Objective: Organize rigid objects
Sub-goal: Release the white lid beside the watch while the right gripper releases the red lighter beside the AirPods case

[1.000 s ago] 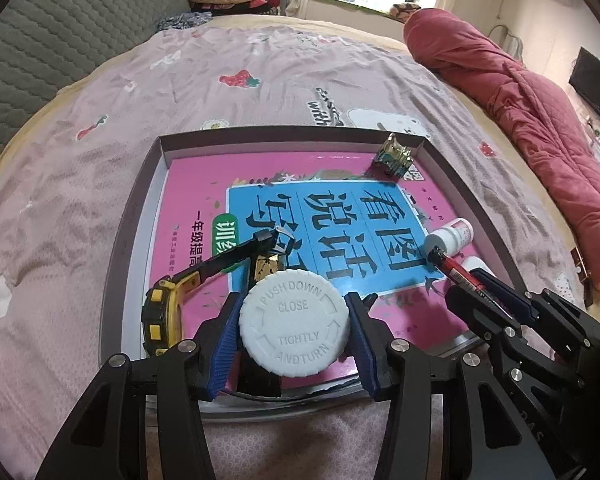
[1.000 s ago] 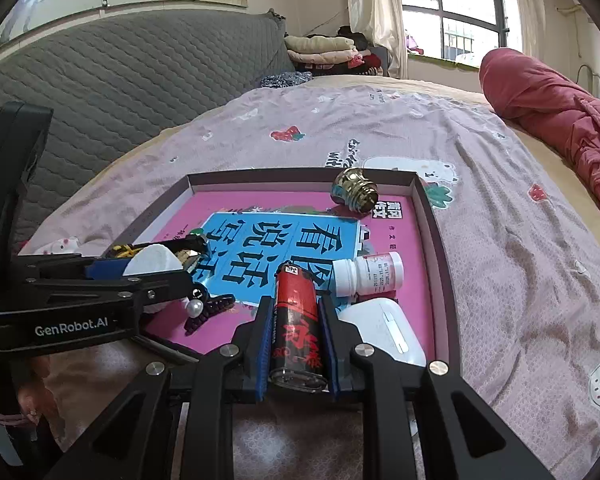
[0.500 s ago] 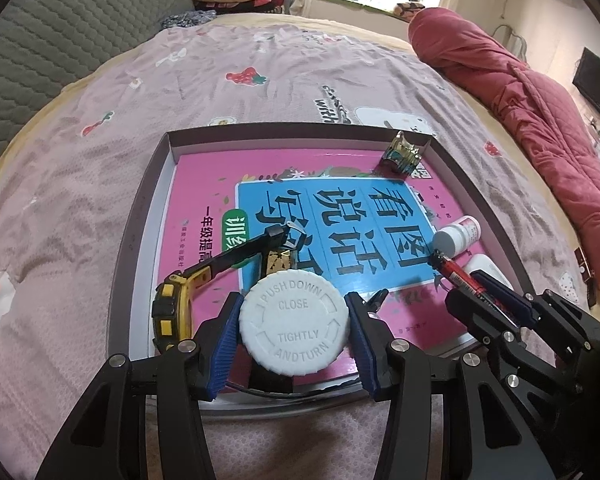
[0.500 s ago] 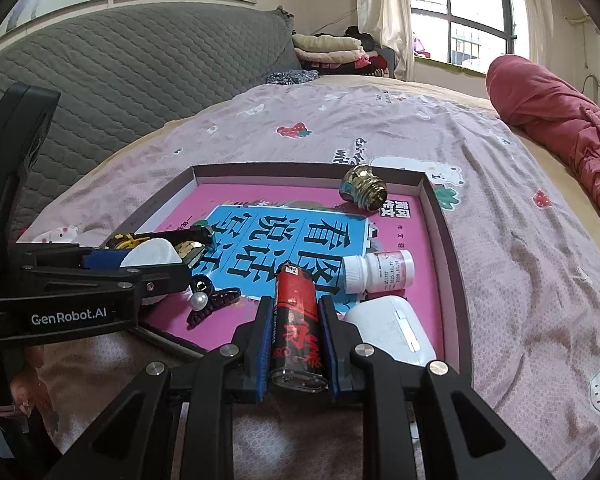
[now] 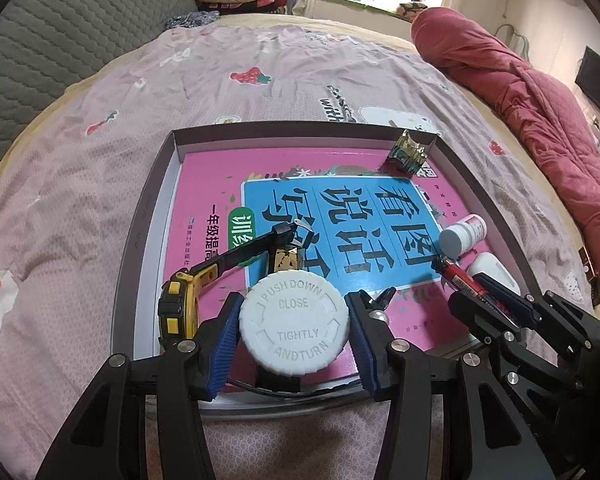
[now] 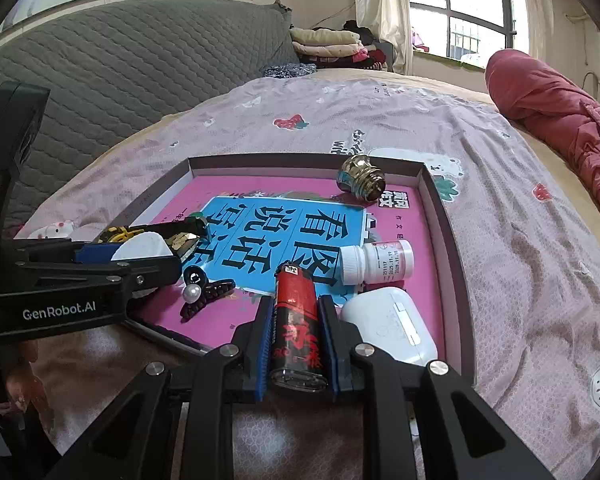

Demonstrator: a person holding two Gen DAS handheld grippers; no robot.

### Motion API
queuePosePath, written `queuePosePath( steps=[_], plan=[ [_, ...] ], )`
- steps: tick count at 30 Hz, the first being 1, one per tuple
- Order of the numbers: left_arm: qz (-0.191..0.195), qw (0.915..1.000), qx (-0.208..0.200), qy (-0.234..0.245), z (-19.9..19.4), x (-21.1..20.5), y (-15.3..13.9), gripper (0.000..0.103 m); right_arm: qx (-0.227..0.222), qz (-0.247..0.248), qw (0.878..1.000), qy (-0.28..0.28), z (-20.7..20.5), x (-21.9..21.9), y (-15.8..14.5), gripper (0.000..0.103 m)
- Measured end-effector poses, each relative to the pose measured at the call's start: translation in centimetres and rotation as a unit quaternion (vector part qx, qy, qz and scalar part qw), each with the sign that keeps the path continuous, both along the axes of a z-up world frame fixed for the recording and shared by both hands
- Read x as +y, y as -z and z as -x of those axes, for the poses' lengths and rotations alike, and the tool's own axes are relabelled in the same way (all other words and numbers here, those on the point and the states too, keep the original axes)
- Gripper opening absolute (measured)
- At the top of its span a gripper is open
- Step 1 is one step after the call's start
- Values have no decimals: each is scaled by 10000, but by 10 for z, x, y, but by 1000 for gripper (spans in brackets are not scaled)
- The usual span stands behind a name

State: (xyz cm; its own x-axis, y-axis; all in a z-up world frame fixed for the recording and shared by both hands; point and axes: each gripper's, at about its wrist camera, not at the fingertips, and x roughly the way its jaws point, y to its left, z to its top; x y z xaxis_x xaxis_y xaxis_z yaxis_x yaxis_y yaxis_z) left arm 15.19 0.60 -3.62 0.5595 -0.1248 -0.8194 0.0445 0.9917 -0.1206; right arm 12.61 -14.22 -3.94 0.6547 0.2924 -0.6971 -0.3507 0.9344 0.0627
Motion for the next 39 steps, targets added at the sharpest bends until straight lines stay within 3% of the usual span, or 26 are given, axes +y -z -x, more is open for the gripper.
queuePosePath(
  steps=[17,25,33,39],
  plan=[
    [38,10000,29,-78,-2,5,0,52,75,-112,9999,-15,-2,0,2,26],
    [66,9999,78,-84,-2,5,1,53,74,-220,9997,69,-3,-4,1,31],
    [31,10000,10,-53,-1,3,-1,62,-13,-219,9997,68,-1,-4,-3,40],
    [26,10000,-47,-62,0,4,-5,64,-110,-184,9998,26,2,-2,-6,41]
  ],
)
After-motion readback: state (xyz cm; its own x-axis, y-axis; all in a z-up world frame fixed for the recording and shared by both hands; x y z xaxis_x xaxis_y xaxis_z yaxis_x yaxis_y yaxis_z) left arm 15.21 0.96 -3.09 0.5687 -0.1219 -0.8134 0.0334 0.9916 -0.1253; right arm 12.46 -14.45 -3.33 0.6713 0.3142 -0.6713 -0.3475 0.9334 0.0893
